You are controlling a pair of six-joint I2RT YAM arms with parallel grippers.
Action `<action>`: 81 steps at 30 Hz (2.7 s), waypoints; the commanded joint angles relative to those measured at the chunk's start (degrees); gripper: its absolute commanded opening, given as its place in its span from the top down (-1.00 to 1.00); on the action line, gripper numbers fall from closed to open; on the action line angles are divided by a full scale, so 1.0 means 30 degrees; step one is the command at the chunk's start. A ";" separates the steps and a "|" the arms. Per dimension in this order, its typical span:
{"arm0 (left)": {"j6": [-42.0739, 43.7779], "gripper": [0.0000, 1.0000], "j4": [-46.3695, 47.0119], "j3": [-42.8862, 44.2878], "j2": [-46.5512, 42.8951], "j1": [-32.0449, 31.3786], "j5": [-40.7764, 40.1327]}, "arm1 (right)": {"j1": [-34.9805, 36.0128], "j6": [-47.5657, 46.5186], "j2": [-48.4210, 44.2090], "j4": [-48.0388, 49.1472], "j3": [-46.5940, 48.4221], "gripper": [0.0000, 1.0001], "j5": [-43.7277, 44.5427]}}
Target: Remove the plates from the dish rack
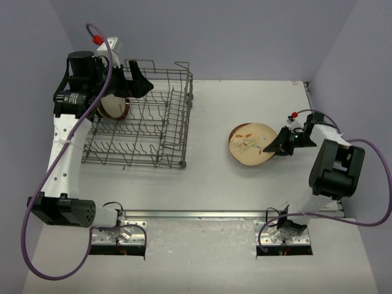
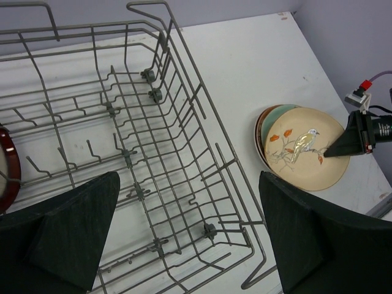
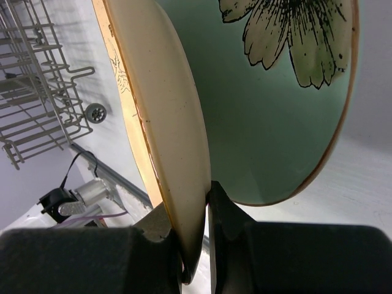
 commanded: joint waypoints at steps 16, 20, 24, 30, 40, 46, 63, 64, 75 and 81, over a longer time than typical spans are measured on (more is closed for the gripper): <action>0.1019 -0.93 0.0502 0.0653 -0.0439 -0.0033 -0.3959 | -0.0107 -0.1596 0.1015 -0.4731 0.5880 -0.33 0.1527; 0.1914 -0.93 0.0176 0.1428 -0.0248 -0.0034 -0.7706 | -0.0107 -0.3114 -0.0799 -0.5163 0.7434 -0.47 0.5147; 0.3043 -0.99 -0.1063 0.3226 0.1365 -0.0007 -1.4698 | -0.0077 -0.4655 -0.2185 -0.4123 0.8041 -0.76 0.7944; 0.3862 -0.99 -0.1213 0.3475 0.2498 0.0084 -1.6848 | -0.0077 -0.5031 -0.2695 -0.2883 0.7533 -0.78 0.9487; 0.5266 -0.13 -0.1880 0.3943 0.5906 0.2757 -1.3633 | 0.0503 -0.3772 -0.3752 -0.1192 0.4827 -0.78 0.7036; 0.5667 0.21 -0.2256 0.4678 0.7786 0.3179 -1.2150 | 0.1977 -0.3027 -0.5298 -0.0234 0.3499 -0.78 0.7616; 0.5976 0.35 -0.2748 1.0322 1.3616 0.3160 -1.5068 | 0.3028 -0.2444 -0.6788 0.0293 0.2238 -0.78 0.6609; 0.6029 0.36 -0.2693 1.0376 1.3649 0.3160 -1.5177 | 0.3028 -0.2471 -0.6787 0.0296 0.2207 -0.78 0.6582; 0.6456 0.47 -0.1874 0.9164 1.4107 0.3136 -1.4351 | 0.3028 -0.2383 -0.6530 0.0668 0.1830 -0.78 0.6406; 0.6520 0.51 -0.1453 0.8597 1.4653 0.3131 -1.3377 | 0.3028 -0.2295 -0.6372 0.0704 0.1836 -0.78 0.6253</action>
